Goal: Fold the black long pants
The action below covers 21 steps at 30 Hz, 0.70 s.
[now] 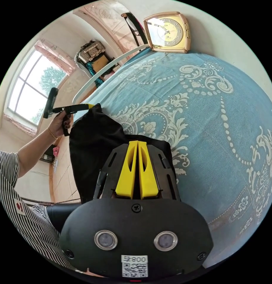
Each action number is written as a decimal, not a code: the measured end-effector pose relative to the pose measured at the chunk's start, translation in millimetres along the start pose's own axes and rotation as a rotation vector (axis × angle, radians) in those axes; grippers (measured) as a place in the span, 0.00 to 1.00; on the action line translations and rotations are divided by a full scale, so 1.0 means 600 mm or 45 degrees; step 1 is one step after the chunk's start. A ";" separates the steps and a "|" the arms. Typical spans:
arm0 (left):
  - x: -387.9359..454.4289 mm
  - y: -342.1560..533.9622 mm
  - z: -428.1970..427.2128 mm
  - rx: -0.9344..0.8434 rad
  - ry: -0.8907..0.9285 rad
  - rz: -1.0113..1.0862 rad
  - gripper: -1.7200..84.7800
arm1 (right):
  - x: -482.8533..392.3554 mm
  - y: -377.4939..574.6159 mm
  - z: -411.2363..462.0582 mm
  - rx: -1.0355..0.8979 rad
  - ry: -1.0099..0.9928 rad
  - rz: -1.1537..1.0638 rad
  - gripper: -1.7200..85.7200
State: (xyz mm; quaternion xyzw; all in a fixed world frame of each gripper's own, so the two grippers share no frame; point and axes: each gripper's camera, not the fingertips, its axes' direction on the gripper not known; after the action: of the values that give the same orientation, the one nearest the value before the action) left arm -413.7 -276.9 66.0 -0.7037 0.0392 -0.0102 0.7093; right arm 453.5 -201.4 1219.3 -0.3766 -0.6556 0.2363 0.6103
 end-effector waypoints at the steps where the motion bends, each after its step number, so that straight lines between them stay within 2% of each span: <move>1: 0.008 0.012 -0.005 0.004 -0.101 0.043 0.03 | 0.005 0.000 0.009 -0.022 0.003 0.011 0.02; 3: 0.015 0.034 -0.004 0.007 -0.224 0.079 0.03 | 0.018 0.005 0.004 0.034 -0.058 0.073 0.02; 8: -0.012 0.068 0.008 0.086 -0.129 -0.068 0.02 | 0.029 0.019 -0.004 0.104 -0.142 0.189 0.02; 11: -0.013 0.079 0.000 0.134 -0.212 -0.132 0.02 | 0.024 0.019 -0.010 0.105 -0.143 0.212 0.02; 16: 0.031 0.097 -0.021 0.306 0.044 0.036 0.02 | 0.007 0.032 -0.055 0.192 -0.243 0.192 0.02; 19: 0.064 0.103 0.031 0.179 0.168 0.168 0.02 | -0.003 0.049 -0.074 0.229 -0.189 0.219 0.02; 21: 0.068 0.109 0.080 0.064 0.121 0.155 0.02 | -0.002 0.050 -0.064 0.170 -0.121 0.252 0.02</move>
State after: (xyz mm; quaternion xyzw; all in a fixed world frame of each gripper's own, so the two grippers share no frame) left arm -372.1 -231.5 -0.8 -0.6806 0.1152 -0.0013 0.7235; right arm 497.0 -189.9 1201.1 -0.3864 -0.6261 0.3564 0.5759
